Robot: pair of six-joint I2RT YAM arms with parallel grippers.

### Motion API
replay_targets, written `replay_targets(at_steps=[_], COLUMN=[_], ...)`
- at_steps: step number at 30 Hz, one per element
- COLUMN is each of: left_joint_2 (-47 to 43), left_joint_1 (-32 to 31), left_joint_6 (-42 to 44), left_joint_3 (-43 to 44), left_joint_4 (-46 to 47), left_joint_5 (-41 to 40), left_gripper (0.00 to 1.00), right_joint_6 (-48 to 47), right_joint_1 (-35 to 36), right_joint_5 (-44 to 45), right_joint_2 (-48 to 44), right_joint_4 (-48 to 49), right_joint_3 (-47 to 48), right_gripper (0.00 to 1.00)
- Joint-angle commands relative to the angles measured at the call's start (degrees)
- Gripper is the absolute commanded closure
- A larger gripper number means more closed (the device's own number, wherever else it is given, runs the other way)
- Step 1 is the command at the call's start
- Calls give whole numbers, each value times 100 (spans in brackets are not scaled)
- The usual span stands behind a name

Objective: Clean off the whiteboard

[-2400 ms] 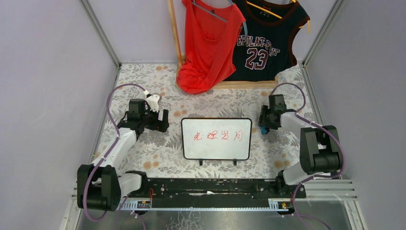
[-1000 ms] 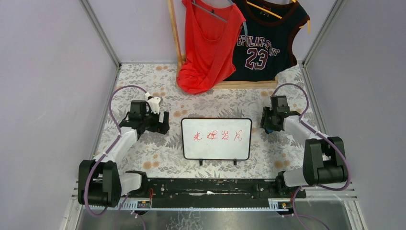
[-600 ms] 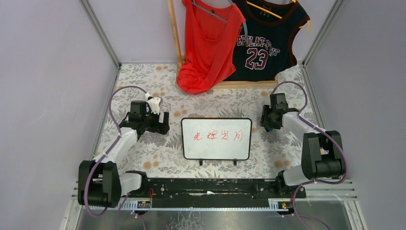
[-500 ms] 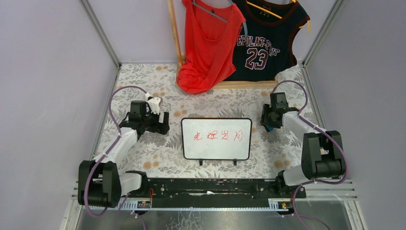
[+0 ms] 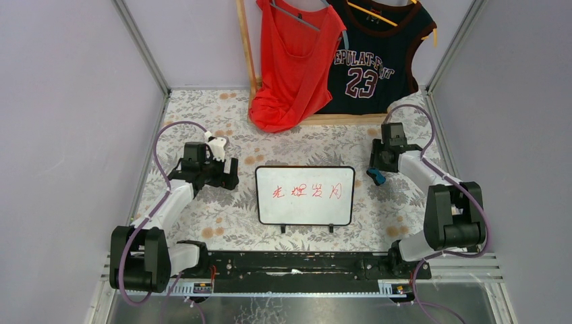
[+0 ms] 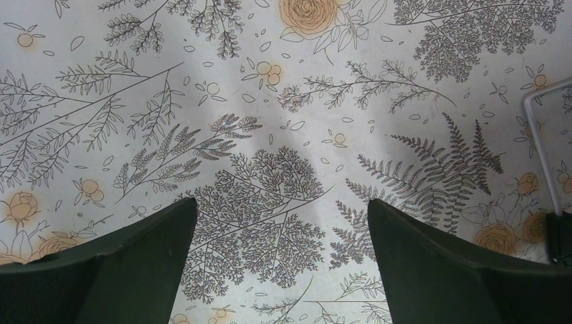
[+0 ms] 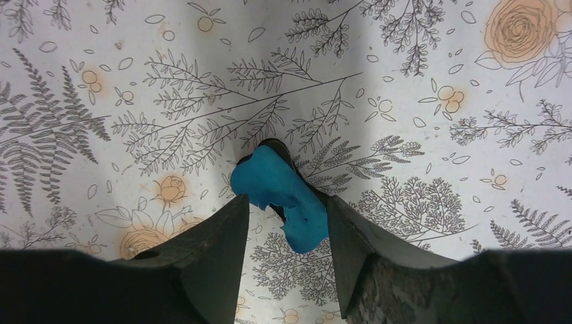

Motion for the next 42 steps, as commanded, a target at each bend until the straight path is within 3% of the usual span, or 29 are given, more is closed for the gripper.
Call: replay_targets(at_steps=[1,9,27,31,35,42], left_joint_2=[-113,-250,-238,-237,-214,-207], left_joint_1=[46,54,55,52,54,56], left_joint_6=[92,102,94,79,75,70], left_joint_3=[-63,-111,-115,-116,-107,-104], left_joint_4=[121,145,149,161,163,154], left_joint_5=[120,151,126,87,68,68], left_gripper=[4,4,4,4,4,4], right_joint_6=[-100,16,233,330,600,1525], right_joint_1=[37,37,41,43,44,46], right_joint_5=[92,-241,-506,-600,-1084,-1607], right_joint_2=[195,537,152,137,-77,-945], right_joint_4=[119,288,337,324,465,1140], right_joint_3=[54,31,-392,-400,-587,-1477], right_gripper=[47,47,49,54,67,69])
